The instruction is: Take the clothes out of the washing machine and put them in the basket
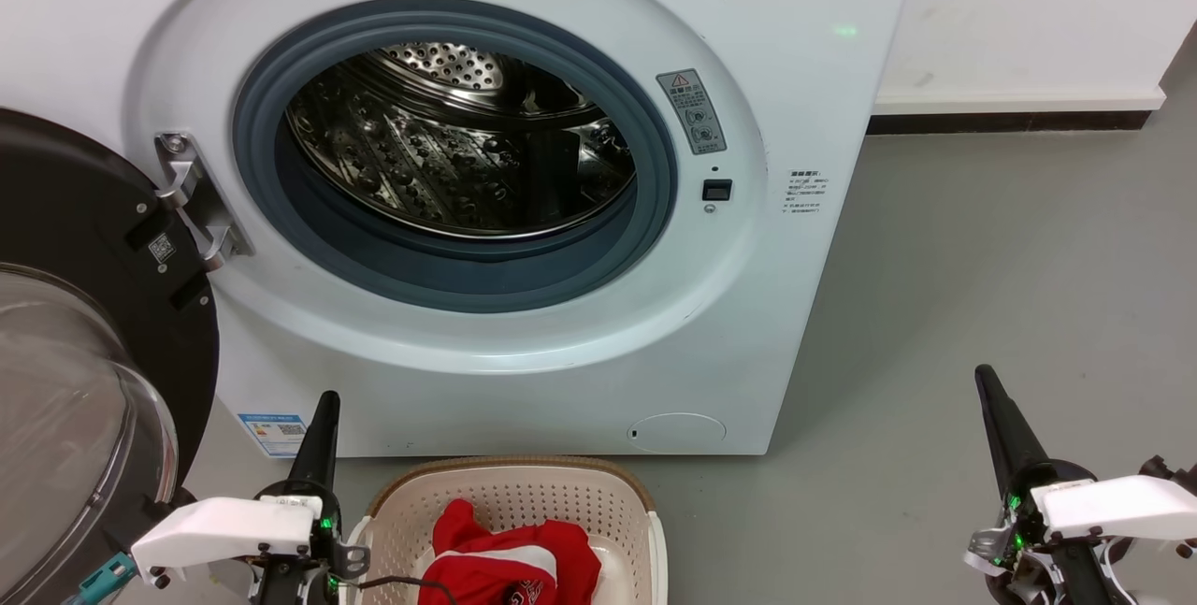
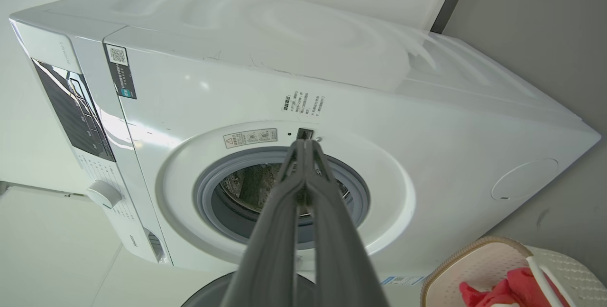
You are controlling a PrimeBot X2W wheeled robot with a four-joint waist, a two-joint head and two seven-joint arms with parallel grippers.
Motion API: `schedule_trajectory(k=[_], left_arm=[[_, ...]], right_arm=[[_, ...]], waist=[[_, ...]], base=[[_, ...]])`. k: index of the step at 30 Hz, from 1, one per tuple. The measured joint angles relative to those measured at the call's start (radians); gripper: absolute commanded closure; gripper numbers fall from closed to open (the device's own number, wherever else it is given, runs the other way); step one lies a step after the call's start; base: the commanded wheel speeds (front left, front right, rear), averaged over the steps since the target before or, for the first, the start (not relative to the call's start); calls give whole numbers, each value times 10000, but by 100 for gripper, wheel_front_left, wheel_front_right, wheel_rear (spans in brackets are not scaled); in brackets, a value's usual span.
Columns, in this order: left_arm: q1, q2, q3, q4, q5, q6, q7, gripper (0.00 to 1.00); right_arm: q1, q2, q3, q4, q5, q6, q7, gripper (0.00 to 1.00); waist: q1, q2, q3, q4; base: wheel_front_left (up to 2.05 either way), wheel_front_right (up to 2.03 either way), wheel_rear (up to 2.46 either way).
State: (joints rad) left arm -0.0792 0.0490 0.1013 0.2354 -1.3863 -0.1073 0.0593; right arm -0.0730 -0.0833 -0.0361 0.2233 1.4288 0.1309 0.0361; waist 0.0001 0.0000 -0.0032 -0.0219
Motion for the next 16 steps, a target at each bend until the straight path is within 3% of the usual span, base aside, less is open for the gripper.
schedule_trajectory(k=[16], left_arm=[[-133,4,61,56,-1271,-130,322,100]], right_arm=[[-118,12,-213,100,1212,0,259,100]], waist=[[0,0,34,118]], base=[[0,0,0]])
